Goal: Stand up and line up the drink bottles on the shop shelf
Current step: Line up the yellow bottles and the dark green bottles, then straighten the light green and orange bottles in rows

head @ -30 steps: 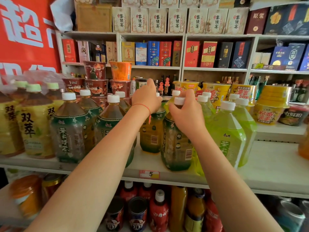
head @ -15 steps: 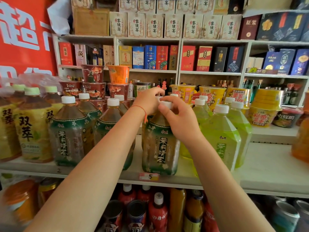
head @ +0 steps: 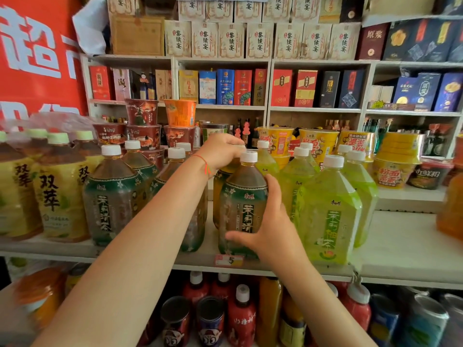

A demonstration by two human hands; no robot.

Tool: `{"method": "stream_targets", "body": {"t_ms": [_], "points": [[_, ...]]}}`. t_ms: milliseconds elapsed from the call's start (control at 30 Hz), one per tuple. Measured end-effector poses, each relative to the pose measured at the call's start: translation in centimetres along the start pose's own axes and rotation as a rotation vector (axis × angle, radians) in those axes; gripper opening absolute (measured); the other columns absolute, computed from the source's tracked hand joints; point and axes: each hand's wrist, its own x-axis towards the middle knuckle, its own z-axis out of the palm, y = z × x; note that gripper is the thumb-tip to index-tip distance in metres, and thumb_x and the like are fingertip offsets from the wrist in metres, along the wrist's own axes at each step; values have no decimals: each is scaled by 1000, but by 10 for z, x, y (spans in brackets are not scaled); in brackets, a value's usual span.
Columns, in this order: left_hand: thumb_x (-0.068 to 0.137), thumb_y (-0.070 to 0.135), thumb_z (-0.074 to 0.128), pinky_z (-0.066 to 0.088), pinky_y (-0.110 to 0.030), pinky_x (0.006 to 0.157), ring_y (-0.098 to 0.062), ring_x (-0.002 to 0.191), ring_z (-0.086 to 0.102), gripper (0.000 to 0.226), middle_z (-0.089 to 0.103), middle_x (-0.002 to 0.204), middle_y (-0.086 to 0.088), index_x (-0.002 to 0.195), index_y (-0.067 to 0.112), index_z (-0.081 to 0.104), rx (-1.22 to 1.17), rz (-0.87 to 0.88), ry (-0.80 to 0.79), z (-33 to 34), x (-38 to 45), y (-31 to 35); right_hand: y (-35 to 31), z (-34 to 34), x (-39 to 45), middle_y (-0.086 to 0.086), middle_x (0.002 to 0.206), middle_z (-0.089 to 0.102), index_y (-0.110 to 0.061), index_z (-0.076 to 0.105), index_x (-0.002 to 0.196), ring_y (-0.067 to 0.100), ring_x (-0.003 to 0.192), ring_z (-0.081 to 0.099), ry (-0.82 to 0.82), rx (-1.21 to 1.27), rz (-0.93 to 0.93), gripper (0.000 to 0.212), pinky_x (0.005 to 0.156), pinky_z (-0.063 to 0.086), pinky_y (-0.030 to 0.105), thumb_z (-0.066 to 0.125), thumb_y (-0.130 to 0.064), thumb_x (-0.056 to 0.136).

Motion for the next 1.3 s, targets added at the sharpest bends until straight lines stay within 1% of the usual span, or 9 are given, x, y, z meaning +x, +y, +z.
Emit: {"method": "stream_targets", "body": {"t_ms": [233,367,467,633,733,900,1000,1100,1300], "points": [[97,68,30,29,-46,115,-25,131,46,58,54,140,-5,115,28,68,-236,-177,-84,-2,-16,11,-3,18,-3,10,157,34,-28,-26,150,27,122,59,2,-107,4,132,91,54,35,79,-53,75],[103,59,27,25,-30,94,-13,111,36,59,42,120,5,133,20,60,-172,-105,-65,-1,-21,17,-12,34,3,9,160,29,-22,-23,154,27,127,54,-8,-74,1,122,93,52,35,74,-47,84],[103,53,37,30,-32,85,-15,94,47,44,51,109,-2,110,18,63,2,40,-26,-2,-22,13,-14,24,2,5,155,36,-22,-4,158,22,126,54,-4,-126,11,96,93,51,32,64,-44,94],[89,45,67,39,-30,83,-14,102,50,52,53,117,4,133,21,53,179,127,98,4,-25,-9,-5,-21,4,12,115,59,-7,61,117,26,105,55,807,-286,-257,28,87,47,37,58,-19,91],[91,33,64,39,-30,84,-18,104,50,54,51,123,-1,138,16,45,281,233,248,15,-36,-20,18,-42,12,16,121,54,-7,56,123,33,113,50,950,-285,-68,40,94,40,45,62,-21,86],[89,17,59,42,-40,106,-30,120,51,35,56,125,-16,121,5,61,319,744,547,44,-55,-17,50,-34,11,22,142,39,-13,24,150,42,128,37,686,-373,207,101,99,45,58,76,-53,73],[87,13,56,42,-31,101,-24,111,53,26,58,116,-12,110,4,65,128,918,449,77,-71,-10,52,-23,8,24,149,25,-22,10,154,47,132,32,670,-402,260,114,92,49,62,78,-57,69],[92,19,56,35,-28,110,-16,124,45,40,51,131,-7,131,8,54,-81,677,228,113,-81,-6,58,-27,7,22,150,20,-23,6,154,47,133,28,616,-351,194,107,96,45,64,60,-67,73],[104,34,44,24,-42,120,-23,148,26,62,26,162,-4,159,19,19,-568,-109,85,156,-58,2,90,-65,2,16,144,33,-22,13,155,35,135,33,500,-150,25,110,109,38,55,80,-44,70]]}}
